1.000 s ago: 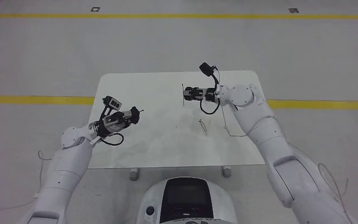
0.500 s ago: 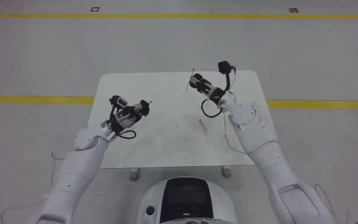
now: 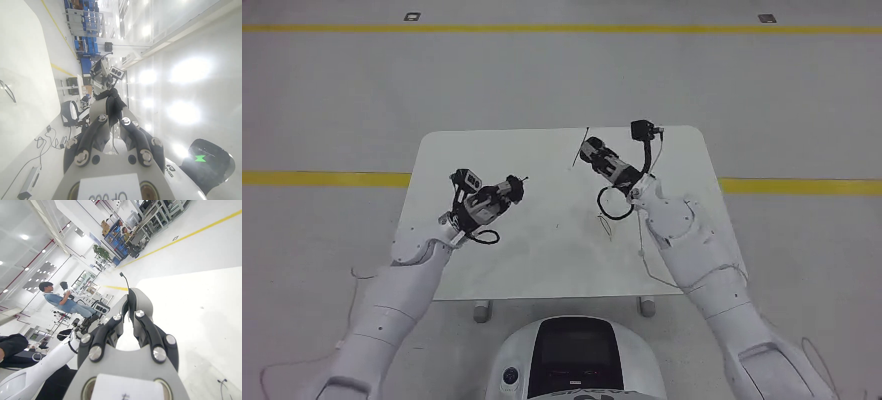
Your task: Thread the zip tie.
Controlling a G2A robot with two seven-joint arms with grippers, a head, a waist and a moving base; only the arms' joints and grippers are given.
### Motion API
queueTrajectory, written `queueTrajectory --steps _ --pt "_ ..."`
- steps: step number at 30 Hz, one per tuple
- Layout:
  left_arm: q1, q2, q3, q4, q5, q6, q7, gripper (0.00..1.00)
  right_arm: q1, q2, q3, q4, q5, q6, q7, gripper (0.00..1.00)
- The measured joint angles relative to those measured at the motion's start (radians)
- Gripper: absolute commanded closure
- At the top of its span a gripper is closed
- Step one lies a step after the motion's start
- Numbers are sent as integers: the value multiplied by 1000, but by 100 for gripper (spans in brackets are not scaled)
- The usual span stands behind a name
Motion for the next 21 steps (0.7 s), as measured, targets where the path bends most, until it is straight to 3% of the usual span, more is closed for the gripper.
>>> queueTrajectory --steps 5,10,17,21 --pt "27 -8 33 -17 11 2 60 100 -57 3 -40 -95 -84 0 -83 100" --pt "33 -18 54 -25 23 -1 102 100 -99 10 -88 -156 -126 0 -170 100" --pt "32 -30 57 -30 61 -1 124 100 -99 26 -144 -158 -170 0 -239 100" --pt "32 -31 54 -32 65 -1 130 100 -98 26 -144 -159 -171 0 -239 100"
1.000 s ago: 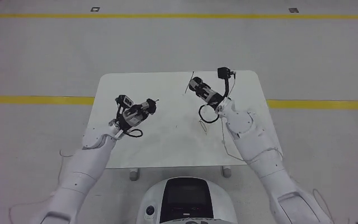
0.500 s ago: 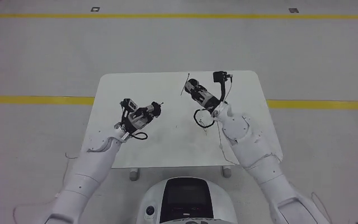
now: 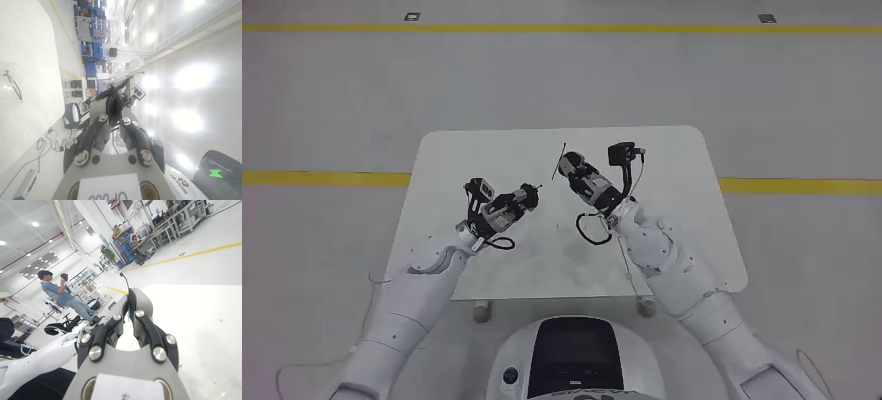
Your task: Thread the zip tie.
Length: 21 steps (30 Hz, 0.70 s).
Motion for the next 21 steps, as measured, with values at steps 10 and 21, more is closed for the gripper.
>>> queueTrajectory --steps 10,21 --pt "10 6 -10 -14 39 15 18 100 -14 5 -19 -32 -69 0 -7 100" --pt "13 10 -9 -19 52 25 -9 100 0 17 -52 -20 -112 0 -42 100"
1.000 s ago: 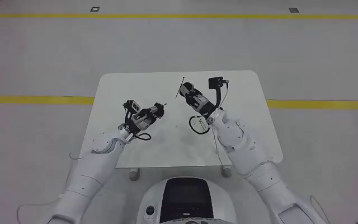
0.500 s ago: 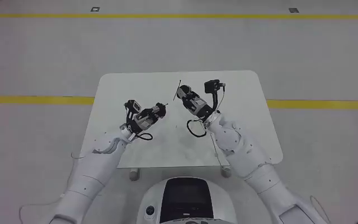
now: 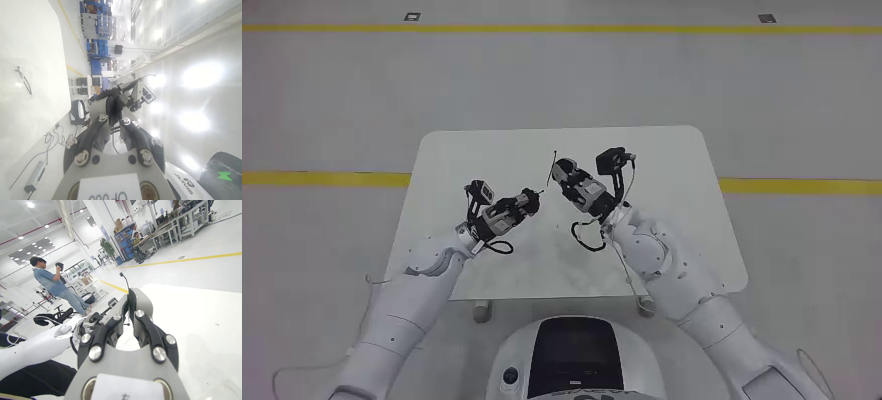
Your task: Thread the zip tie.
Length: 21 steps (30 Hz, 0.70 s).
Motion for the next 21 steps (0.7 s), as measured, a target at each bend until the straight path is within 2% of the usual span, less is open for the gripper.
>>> queueTrajectory --steps 21 --pt "-2 0 2 2 -6 -1 -8 100 21 23 -48 11 18 0 -27 100"
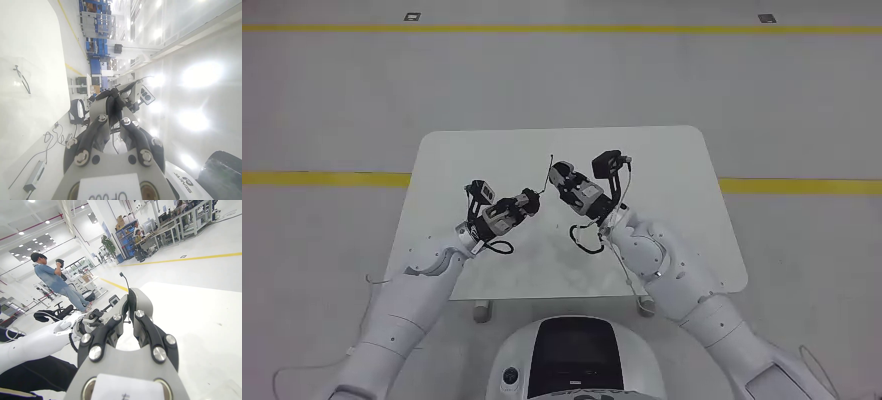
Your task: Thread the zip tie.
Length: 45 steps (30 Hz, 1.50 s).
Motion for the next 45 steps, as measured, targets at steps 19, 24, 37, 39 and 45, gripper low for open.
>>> queueTrajectory --steps 19,24,37,39,45 --pt "0 0 0 0 0 0 0 100 28 18 -40 19 32 0 -25 100" --pt "0 0 0 0 0 0 0 100 37 21 -50 28 38 0 -29 100" --pt "0 0 0 0 0 0 0 100 47 31 -63 38 48 0 -27 100" --pt "0 0 0 0 0 0 0 100 47 33 -63 38 50 0 -25 100" --pt "0 0 0 0 0 0 0 100 45 37 -62 39 60 0 -23 100"
